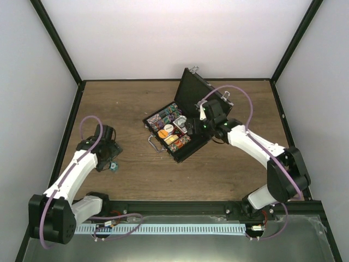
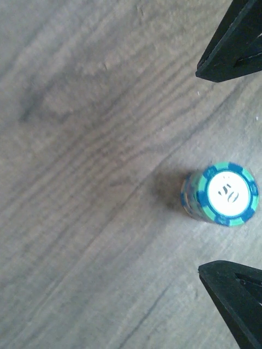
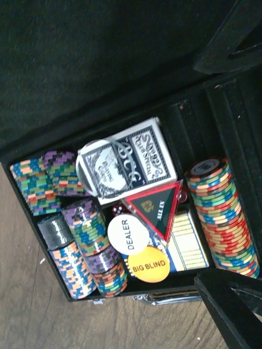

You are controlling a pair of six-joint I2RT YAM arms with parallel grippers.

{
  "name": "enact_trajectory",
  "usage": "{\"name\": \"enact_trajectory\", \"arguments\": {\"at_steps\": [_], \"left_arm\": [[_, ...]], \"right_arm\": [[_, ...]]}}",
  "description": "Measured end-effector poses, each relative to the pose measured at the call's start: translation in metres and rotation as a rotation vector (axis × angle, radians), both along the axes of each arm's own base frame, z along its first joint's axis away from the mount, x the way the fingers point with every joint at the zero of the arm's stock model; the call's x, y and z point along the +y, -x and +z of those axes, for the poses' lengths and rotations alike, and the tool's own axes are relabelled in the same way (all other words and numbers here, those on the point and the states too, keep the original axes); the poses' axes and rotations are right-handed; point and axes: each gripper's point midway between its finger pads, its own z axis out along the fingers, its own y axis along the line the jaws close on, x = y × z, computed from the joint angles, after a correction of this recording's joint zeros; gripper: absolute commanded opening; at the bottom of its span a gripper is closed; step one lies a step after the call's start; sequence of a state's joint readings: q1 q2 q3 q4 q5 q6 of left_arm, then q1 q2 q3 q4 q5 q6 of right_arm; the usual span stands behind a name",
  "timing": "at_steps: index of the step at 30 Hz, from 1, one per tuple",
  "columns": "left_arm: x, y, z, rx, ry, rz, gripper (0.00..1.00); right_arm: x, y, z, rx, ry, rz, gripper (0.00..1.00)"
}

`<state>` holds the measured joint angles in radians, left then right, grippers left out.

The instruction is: Pack up texas hold em set

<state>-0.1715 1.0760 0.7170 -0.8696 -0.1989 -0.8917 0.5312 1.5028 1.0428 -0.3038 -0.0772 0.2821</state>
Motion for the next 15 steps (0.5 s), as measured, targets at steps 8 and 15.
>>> {"name": "enact_trajectory", "arguments": {"at_steps": [8,15], "left_arm": [[-0.002,0.023,-0.028,0.102,0.032,0.048,0.83],[-0.005,0.031,-0.05,0.154,0.054,0.053,0.72]], "right_arm": [[-0.019,0.004,-0.003,0.003,-0.009,-0.034,1.0],[-0.015,0.006,-0.005,0.008,-0.028,-0.016,1.0]]}}
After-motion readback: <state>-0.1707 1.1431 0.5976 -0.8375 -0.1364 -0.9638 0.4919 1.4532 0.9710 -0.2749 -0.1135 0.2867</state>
